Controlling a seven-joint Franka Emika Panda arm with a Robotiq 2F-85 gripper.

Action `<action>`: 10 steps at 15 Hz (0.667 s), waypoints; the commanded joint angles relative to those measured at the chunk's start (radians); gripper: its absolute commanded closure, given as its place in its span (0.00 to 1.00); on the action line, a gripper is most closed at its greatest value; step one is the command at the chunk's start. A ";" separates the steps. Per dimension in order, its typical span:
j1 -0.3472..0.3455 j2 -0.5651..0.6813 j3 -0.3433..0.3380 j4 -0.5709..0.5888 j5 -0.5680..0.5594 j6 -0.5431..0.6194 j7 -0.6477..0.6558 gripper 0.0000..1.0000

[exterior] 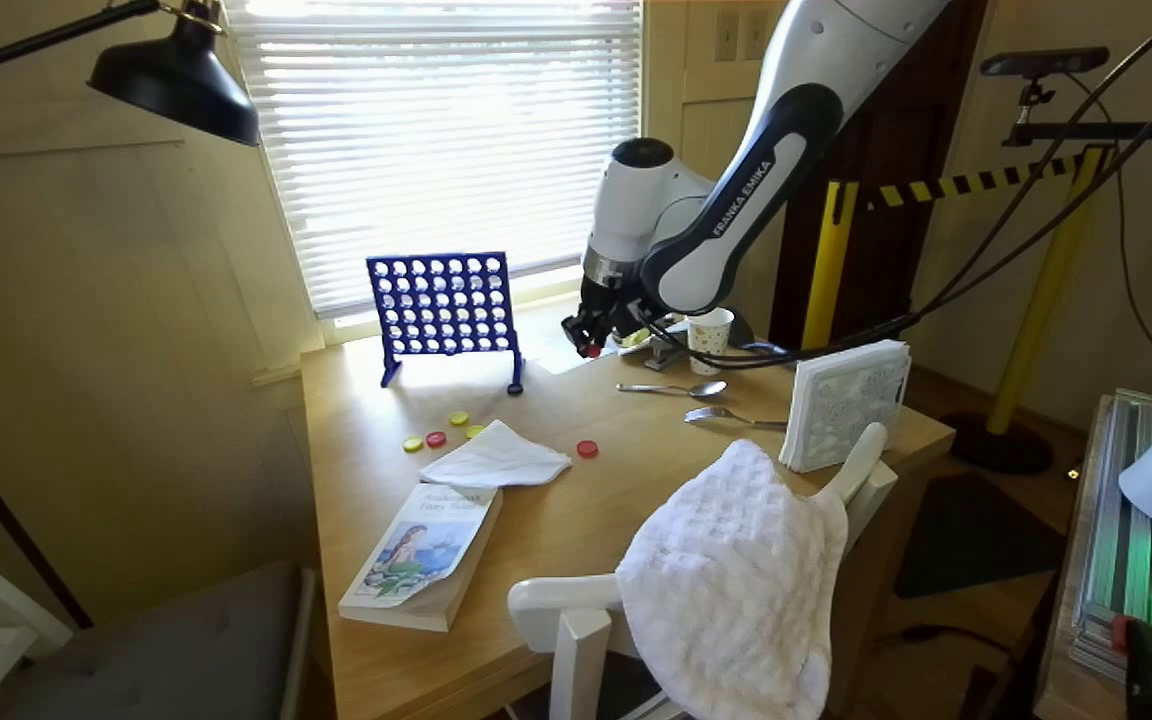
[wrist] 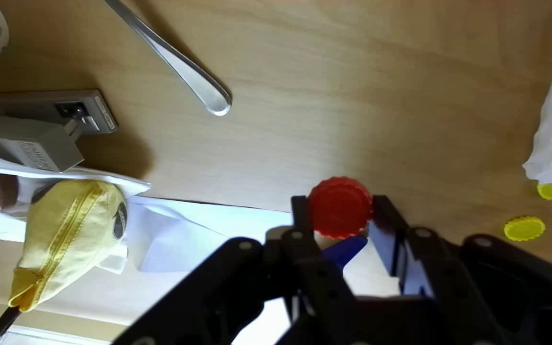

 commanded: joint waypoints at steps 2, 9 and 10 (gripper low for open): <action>0.023 -0.062 -0.128 -0.085 0.004 0.024 0.115 0.90; -0.006 -0.192 -0.275 -0.286 0.001 -0.022 0.186 0.90; -0.021 -0.209 -0.262 -0.310 0.005 -0.022 0.177 0.90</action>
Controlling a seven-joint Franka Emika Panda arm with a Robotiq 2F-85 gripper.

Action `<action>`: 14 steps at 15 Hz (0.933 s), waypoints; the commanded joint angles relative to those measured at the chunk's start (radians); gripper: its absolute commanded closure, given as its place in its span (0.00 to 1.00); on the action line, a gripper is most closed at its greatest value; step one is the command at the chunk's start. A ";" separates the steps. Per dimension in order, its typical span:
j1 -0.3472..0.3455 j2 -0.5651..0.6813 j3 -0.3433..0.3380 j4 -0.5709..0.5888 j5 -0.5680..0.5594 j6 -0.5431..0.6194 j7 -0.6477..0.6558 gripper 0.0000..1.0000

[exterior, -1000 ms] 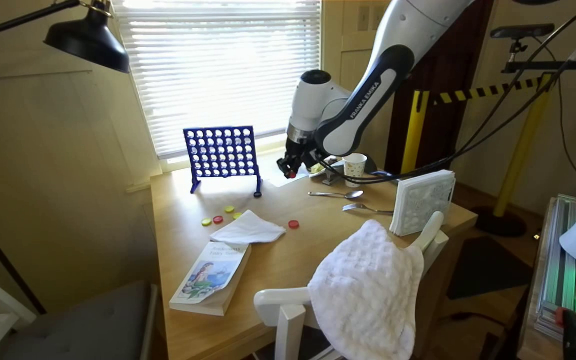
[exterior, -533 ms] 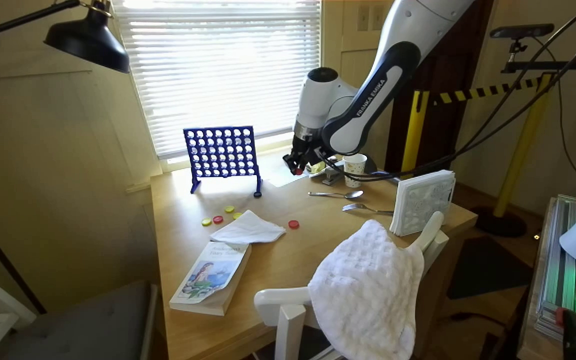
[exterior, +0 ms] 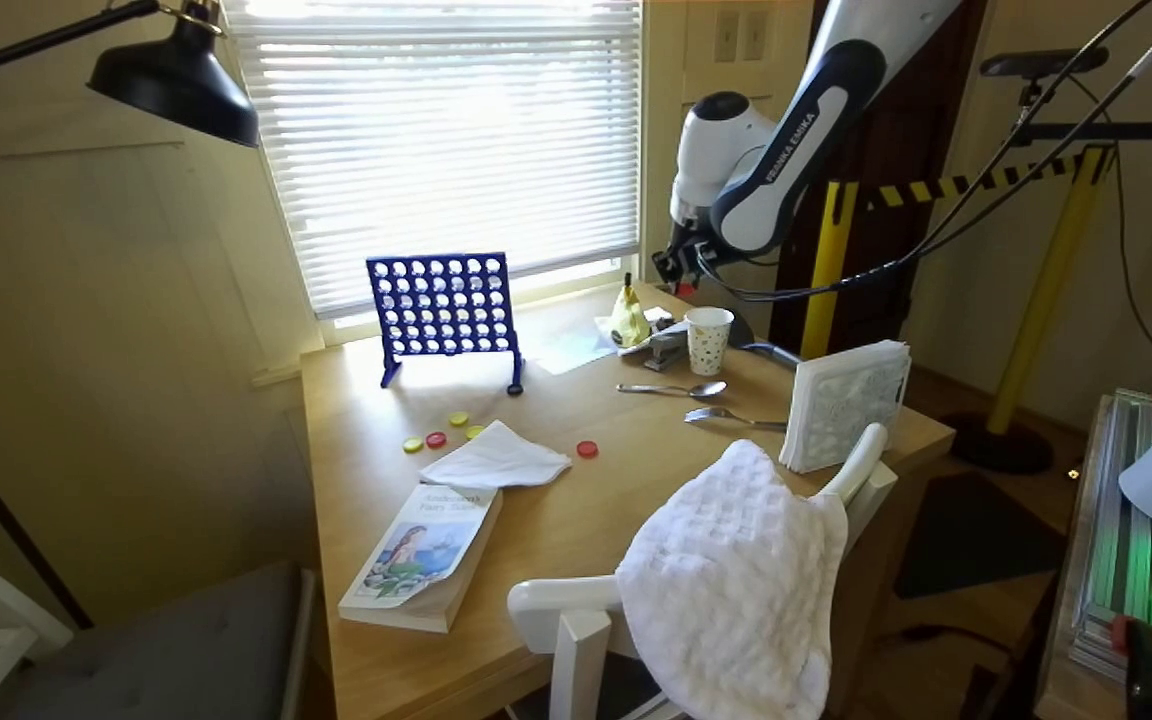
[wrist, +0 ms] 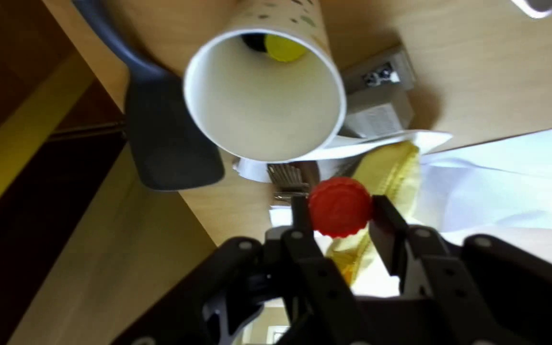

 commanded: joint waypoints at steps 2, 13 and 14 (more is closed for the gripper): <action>-0.036 -0.095 0.035 -0.124 0.004 -0.014 0.003 0.90; -0.026 -0.087 0.006 -0.156 0.010 0.064 0.101 0.39; -0.023 -0.087 0.004 -0.157 0.009 0.069 0.109 0.34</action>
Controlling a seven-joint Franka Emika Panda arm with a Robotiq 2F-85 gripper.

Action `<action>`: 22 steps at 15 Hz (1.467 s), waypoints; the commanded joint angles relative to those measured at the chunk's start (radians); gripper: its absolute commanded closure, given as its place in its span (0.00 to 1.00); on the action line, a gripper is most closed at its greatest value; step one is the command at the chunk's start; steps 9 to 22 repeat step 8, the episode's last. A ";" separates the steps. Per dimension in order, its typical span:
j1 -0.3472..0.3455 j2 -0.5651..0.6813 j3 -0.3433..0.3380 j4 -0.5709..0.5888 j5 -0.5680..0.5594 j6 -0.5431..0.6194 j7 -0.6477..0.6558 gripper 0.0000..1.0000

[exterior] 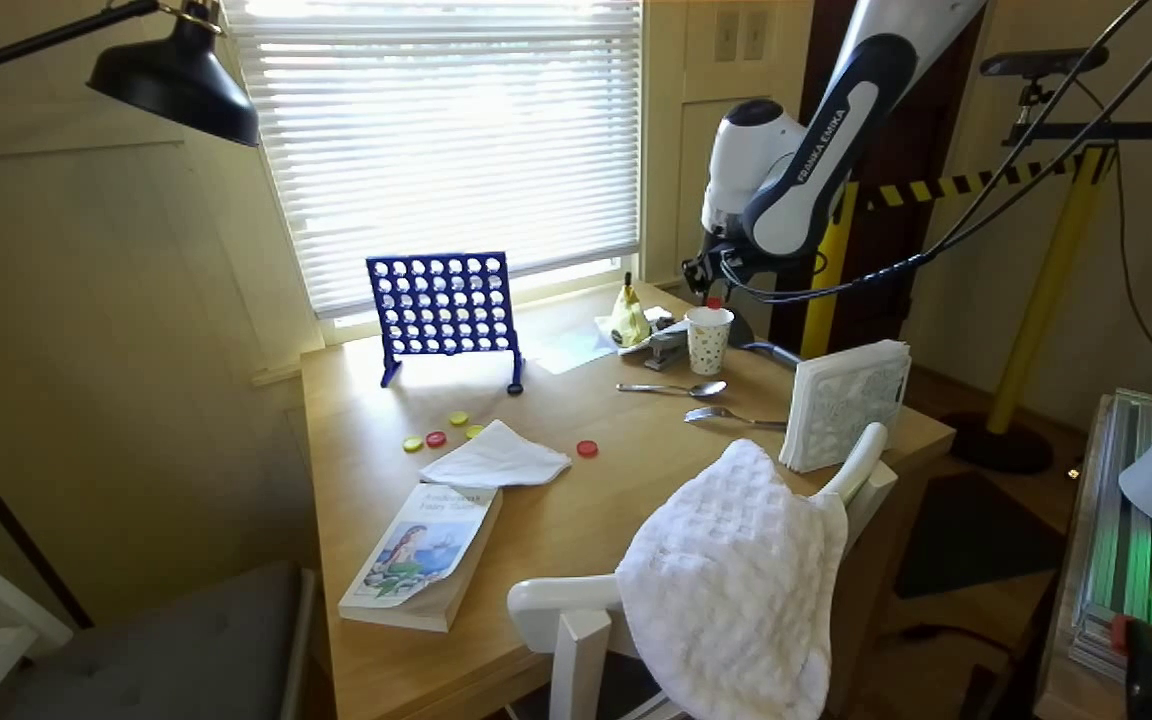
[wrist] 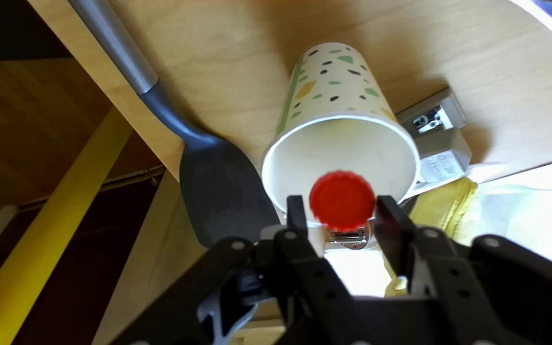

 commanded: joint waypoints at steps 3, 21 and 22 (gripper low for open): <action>0.007 -0.025 -0.009 -0.028 0.005 0.032 0.037 0.11; 0.005 0.000 0.011 0.000 0.012 0.052 0.010 0.02; 0.005 0.000 0.011 0.000 0.012 0.052 0.010 0.02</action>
